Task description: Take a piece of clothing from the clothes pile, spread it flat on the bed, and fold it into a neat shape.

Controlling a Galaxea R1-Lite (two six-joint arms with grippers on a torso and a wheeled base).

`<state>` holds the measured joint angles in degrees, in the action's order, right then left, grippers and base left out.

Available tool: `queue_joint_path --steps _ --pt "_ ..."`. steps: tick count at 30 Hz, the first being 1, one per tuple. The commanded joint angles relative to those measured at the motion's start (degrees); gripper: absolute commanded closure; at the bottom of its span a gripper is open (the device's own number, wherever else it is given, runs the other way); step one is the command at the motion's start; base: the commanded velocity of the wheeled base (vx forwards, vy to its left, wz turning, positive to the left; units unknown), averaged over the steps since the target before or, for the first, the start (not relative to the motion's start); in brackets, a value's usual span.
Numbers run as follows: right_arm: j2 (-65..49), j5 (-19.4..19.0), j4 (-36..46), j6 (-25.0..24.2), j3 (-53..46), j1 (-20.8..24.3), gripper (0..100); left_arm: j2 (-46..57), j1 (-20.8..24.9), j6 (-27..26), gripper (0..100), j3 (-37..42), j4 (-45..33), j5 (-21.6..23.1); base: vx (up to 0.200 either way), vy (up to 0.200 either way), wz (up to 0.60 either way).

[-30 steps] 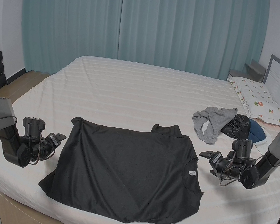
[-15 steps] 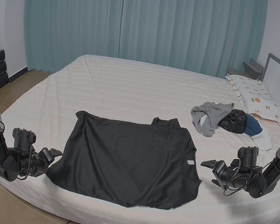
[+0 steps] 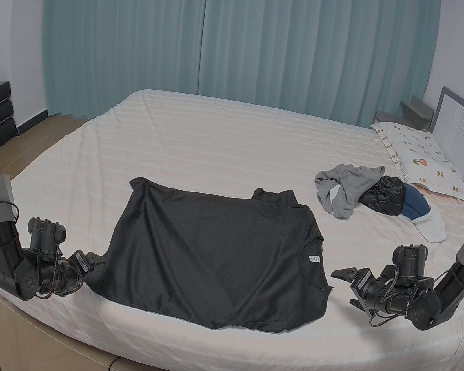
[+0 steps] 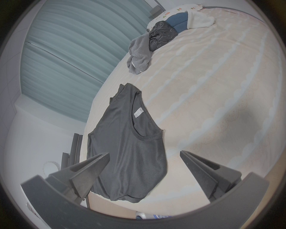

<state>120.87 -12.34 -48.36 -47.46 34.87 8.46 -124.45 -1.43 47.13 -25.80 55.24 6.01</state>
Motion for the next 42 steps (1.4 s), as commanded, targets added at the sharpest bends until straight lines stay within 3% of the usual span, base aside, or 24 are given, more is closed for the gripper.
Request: queue_joint_path --steps 1,7,8,13,22,37,38,42 --pt "0.68 0.03 -0.95 0.0 -0.06 0.5 0 -2.99 -0.16 0.24 0 -2.59 -0.3 -0.12 0.0 0.0 0.0" --pt "1.56 0.12 -2.09 0.08 -0.06 0.5 0 -5.27 -0.07 0.07 0 -5.41 -0.48 -3.46 0.0 0.0 0.0" --pt "1.56 0.12 -2.09 0.08 -0.06 0.5 0 -5.71 0.2 -0.02 100 -5.49 -0.22 -4.78 0.0 0.0 0.0" --pt "1.74 0.12 -2.09 0.52 -0.41 1.21 0 -5.98 0.11 -0.02 100 -5.85 -0.13 -5.66 0.0 0.0 0.0" --pt "6.92 0.12 -2.09 6.06 0.12 2.97 0 -1.93 -0.51 -0.02 100 -2.15 -0.57 -5.66 0.0 0.0 0.0" --pt "11.58 0.03 0.11 6.24 6.36 5.34 0 0.97 -0.16 -2.13 100 1.01 -0.57 -5.66 0.0 0.0 0.0" --pt "12.28 0.03 0.64 6.24 7.67 5.34 100 1.06 -0.24 -2.13 100 0.92 -0.57 -5.66 0.0 0.0 0.0" --pt "12.37 0.03 1.78 6.06 9.87 5.34 100 1.49 -0.24 -2.13 100 1.01 -0.57 -5.66 0.0 0.0 0.0"
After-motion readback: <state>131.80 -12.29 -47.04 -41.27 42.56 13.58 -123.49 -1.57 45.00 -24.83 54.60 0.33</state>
